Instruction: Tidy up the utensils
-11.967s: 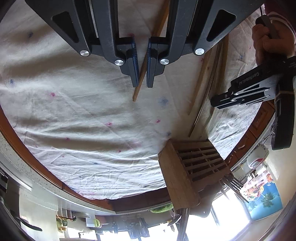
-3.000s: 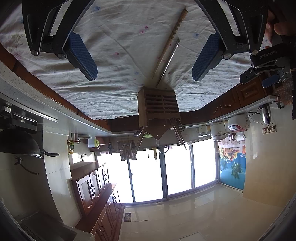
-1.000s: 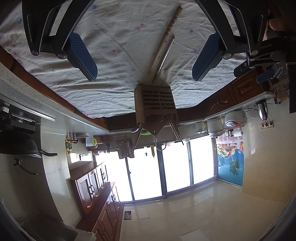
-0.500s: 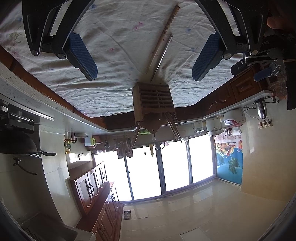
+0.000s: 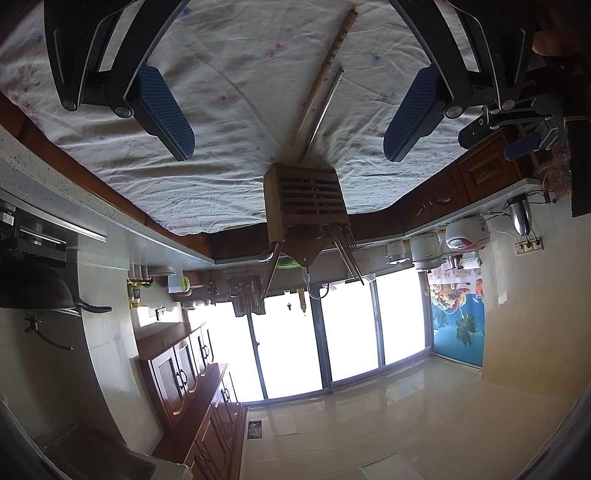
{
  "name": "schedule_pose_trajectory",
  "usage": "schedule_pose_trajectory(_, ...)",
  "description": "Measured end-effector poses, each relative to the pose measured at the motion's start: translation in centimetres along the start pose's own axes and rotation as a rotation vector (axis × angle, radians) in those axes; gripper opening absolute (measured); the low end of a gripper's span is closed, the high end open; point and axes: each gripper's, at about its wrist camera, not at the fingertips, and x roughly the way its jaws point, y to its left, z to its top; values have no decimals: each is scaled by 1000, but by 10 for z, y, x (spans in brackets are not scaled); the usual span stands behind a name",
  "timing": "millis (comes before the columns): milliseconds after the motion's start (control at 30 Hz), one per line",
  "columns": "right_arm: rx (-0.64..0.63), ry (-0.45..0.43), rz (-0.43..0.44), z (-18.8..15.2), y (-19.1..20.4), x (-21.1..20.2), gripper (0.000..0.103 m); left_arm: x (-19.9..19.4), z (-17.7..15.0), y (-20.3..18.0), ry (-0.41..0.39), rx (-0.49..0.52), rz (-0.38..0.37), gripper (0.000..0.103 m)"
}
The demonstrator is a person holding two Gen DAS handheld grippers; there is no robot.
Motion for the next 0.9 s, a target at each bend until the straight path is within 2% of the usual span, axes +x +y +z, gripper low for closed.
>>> schedule_pose_trajectory(900, -15, 21, 2, 8, 1, 9, 103, 7, 10, -4, 18, -12, -14, 102)
